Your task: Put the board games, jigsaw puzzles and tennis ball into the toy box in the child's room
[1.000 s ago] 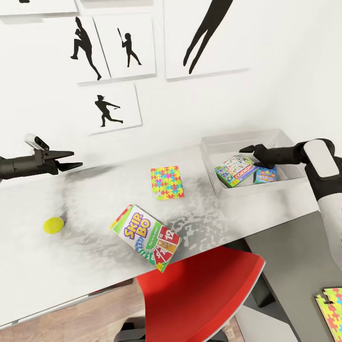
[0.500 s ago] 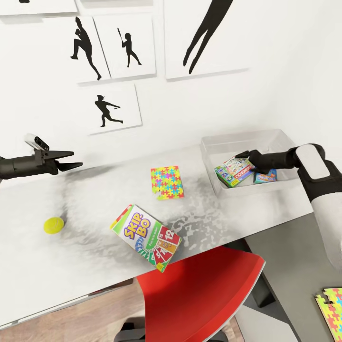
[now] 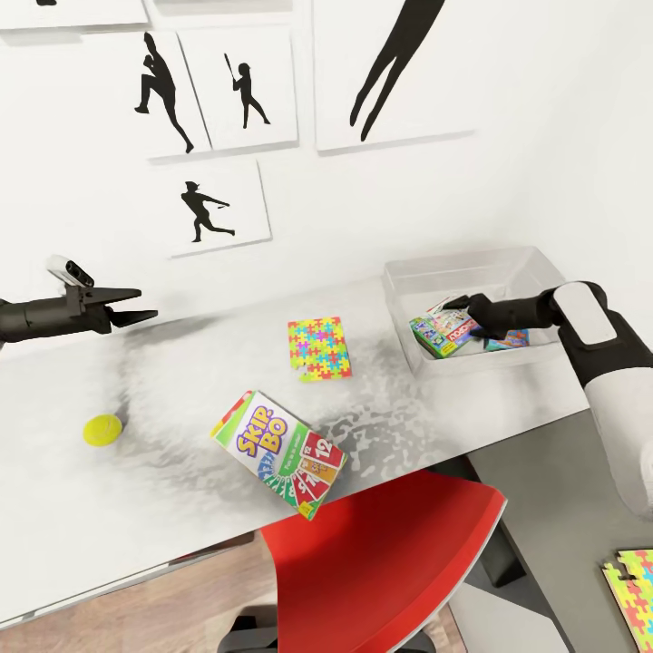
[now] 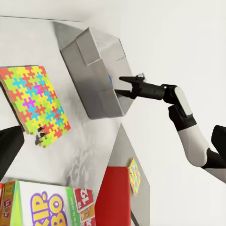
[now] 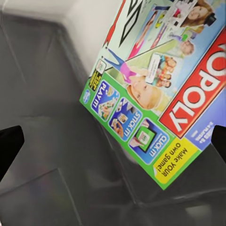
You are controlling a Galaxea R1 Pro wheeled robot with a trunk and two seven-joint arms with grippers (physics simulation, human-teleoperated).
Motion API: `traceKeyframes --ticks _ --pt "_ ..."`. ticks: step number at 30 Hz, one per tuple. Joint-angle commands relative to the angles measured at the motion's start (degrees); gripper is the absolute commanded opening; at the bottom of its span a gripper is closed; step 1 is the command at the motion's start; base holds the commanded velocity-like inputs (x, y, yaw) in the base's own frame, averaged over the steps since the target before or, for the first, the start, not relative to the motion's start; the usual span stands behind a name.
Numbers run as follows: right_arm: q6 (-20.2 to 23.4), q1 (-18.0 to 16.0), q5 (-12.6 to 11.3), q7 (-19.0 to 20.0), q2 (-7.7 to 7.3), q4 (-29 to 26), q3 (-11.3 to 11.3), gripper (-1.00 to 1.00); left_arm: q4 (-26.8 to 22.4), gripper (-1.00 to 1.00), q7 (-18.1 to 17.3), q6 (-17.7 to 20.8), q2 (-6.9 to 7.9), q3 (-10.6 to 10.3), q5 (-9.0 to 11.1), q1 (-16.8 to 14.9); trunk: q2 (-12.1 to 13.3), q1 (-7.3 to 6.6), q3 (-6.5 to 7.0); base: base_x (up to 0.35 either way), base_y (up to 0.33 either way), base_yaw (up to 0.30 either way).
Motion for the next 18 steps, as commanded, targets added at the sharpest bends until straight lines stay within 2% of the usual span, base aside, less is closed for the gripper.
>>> traceKeyframes --ticks 1,8,14,18 --pt "0.03 -0.06 -0.62 -0.55 -0.05 0.07 0.24 1.00 0.04 1.00 -0.38 0.61 0.08 -0.24 -0.01 -0.07 -0.10 0.03 -0.09 0.000 0.000 0.000" --pt "0.03 -0.15 0.24 -0.58 0.04 0.52 0.25 1.00 0.04 1.00 -0.38 0.61 0.07 -0.24 0.01 -0.08 -0.10 0.03 -0.09 0.000 0.000 0.000" --pt "-0.01 -0.42 4.49 -0.77 0.42 1.54 0.16 1.00 0.04 1.00 -0.38 0.61 0.07 -0.24 0.03 -0.07 -0.10 0.03 -0.09 0.000 0.000 0.000" --pt "-0.02 -0.74 5.79 -0.82 0.96 2.24 0.11 1.00 0.04 1.00 -0.38 0.61 0.08 -0.26 0.03 -0.07 -0.10 0.03 -0.09 0.000 0.000 0.000"
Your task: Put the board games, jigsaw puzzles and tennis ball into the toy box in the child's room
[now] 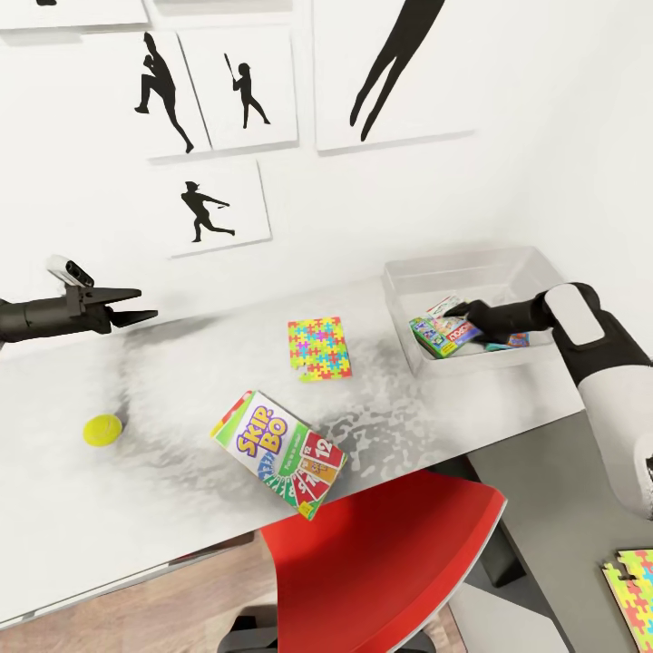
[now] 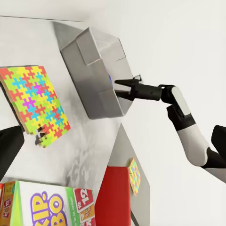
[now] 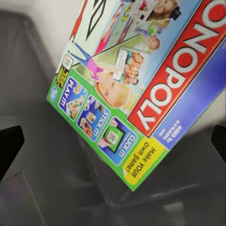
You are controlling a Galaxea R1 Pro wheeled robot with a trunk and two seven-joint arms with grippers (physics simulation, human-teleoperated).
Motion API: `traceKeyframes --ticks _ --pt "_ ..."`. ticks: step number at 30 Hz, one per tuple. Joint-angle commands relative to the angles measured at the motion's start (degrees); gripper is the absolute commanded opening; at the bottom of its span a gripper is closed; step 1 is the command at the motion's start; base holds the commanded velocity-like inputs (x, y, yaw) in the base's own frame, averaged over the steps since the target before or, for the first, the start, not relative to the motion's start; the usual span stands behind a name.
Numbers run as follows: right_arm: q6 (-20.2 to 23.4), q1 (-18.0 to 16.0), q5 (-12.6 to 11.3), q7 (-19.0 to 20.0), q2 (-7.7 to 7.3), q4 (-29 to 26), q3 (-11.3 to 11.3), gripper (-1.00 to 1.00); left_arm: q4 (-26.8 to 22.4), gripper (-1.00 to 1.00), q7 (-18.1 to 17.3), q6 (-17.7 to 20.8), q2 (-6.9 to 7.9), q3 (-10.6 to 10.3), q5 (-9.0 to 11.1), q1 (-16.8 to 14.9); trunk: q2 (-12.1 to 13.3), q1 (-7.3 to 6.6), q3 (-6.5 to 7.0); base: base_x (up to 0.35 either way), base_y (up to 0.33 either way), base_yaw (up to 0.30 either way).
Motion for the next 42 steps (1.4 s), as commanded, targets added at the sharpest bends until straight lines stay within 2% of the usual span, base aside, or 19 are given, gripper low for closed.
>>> traceKeyframes --ticks 1,31,42 --pt "0.04 -0.12 -0.39 -0.54 0.08 0.11 0.27 1.00 0.04 1.00 -0.38 0.61 0.06 -0.24 0.00 -0.07 -0.10 0.03 -0.09 0.000 0.000 0.000" --pt "-2.75 -1.55 0.50 -0.56 2.17 4.82 0.33 1.00 0.04 1.00 -0.38 0.61 0.13 -0.32 -0.07 -0.12 -0.10 0.03 -0.09 0.000 0.000 0.000" --pt "-3.96 -1.62 0.57 -0.56 2.32 6.45 0.33 1.00 0.04 1.00 -0.38 0.61 0.07 -0.30 -0.07 -0.08 -0.10 0.03 -0.09 0.000 0.000 0.000"
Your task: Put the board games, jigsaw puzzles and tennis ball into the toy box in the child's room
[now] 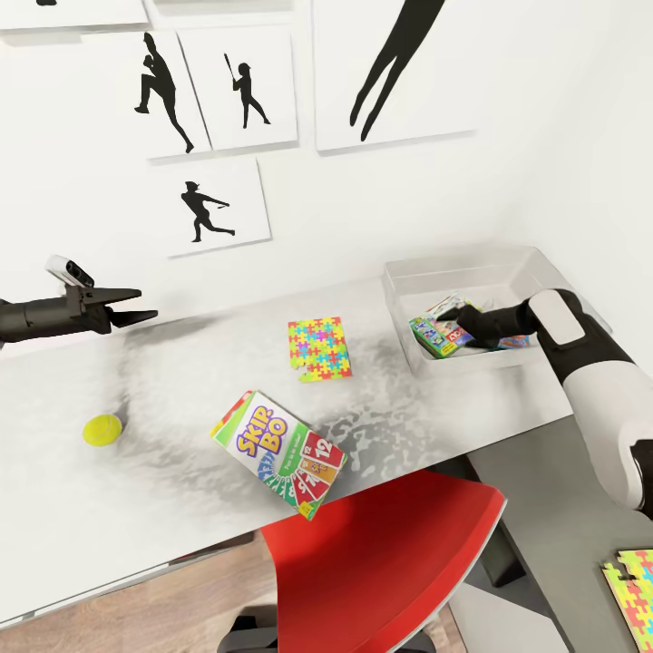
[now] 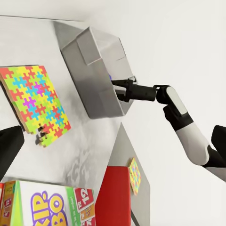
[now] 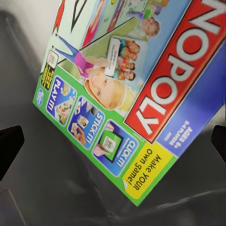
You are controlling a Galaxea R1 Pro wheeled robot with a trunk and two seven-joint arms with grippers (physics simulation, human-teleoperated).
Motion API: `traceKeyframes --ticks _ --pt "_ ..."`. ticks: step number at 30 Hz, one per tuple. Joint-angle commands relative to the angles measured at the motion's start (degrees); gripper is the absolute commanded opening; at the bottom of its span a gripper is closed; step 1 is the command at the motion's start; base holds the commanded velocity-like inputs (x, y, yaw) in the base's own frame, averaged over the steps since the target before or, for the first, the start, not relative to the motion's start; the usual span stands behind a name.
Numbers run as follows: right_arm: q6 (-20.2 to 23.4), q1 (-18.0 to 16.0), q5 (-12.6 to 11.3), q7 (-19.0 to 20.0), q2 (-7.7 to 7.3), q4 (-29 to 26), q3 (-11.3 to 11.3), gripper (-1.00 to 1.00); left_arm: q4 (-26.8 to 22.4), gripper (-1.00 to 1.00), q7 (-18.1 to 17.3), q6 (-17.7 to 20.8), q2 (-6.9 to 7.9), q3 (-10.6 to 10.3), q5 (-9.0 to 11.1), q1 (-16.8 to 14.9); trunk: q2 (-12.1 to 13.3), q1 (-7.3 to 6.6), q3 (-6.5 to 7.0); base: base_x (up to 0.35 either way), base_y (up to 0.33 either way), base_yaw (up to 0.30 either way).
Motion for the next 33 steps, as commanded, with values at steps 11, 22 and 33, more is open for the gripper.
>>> traceKeyframes --ticks 11,22,33 --pt "-0.42 -0.11 -0.62 -0.50 -0.05 0.84 0.35 1.00 0.04 1.00 -0.38 0.61 0.05 -0.20 -0.01 -0.09 -0.10 0.03 -0.09 0.000 0.000 0.000" --pt "-2.17 -0.11 1.67 -0.44 0.24 1.48 0.35 1.00 0.04 1.00 -0.38 0.61 0.04 -0.17 -0.01 -0.09 -0.10 0.03 -0.09 0.000 0.000 0.000" --pt "-4.16 -0.03 2.78 0.13 0.24 3.39 0.35 1.00 -0.04 1.00 -0.38 0.61 0.11 -0.24 -0.01 -0.11 -0.10 0.03 -0.09 0.000 0.000 0.000"
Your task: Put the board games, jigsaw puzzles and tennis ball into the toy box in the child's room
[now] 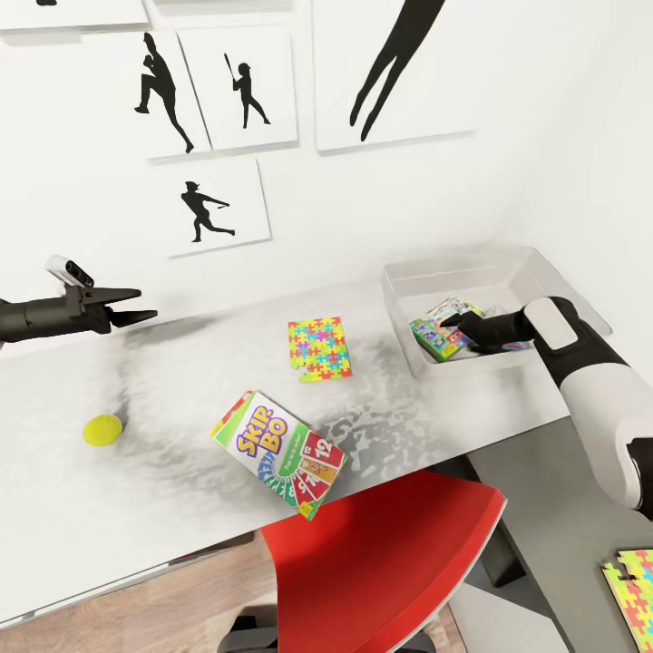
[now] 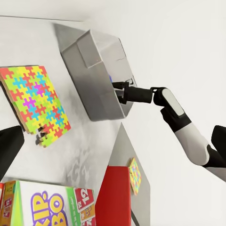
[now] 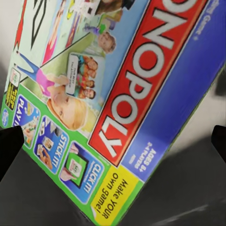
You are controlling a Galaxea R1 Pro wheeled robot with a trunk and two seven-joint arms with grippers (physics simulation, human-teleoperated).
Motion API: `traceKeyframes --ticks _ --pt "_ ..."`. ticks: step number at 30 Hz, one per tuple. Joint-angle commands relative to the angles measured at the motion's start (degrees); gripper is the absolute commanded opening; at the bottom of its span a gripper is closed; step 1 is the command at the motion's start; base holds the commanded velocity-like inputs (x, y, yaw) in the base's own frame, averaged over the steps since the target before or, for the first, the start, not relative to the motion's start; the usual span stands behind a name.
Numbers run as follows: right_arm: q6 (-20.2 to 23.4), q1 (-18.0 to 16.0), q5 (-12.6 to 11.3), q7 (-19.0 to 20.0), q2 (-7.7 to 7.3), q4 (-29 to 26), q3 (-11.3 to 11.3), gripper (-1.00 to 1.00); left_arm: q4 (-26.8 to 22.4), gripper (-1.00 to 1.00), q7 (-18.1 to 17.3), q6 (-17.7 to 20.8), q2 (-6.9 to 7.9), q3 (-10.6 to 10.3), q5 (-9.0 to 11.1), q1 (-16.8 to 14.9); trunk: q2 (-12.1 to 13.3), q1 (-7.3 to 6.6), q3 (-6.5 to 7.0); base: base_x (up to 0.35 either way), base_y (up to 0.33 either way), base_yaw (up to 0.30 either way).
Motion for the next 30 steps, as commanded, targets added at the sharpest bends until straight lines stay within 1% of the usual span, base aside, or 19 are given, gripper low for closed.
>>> traceKeyframes --ticks 1,13,20,30 --pt "0.06 -0.04 -0.34 -0.40 -0.10 -0.02 0.43 1.00 0.03 1.00 -0.38 0.61 0.07 -0.23 0.00 -0.06 -0.10 0.03 -0.09 0.000 0.000 0.000" --pt "0.00 -0.03 -0.48 -0.23 -0.13 -0.27 0.22 1.00 -0.04 1.00 -0.38 0.61 0.09 -0.18 0.00 -0.04 -0.10 0.03 -0.09 0.000 0.000 0.000" --pt "0.01 -0.07 -0.53 -0.21 -0.13 -0.50 0.11 1.00 -1.26 1.00 -0.38 0.61 0.09 -0.25 0.05 -0.06 -0.10 0.03 -0.09 0.000 0.000 0.000" --pt "0.01 -0.13 -0.72 0.35 -0.11 -0.59 0.08 1.00 -1.51 1.00 -0.38 0.61 0.09 -0.26 0.04 -0.05 -0.10 0.03 -0.09 0.000 0.000 0.000"
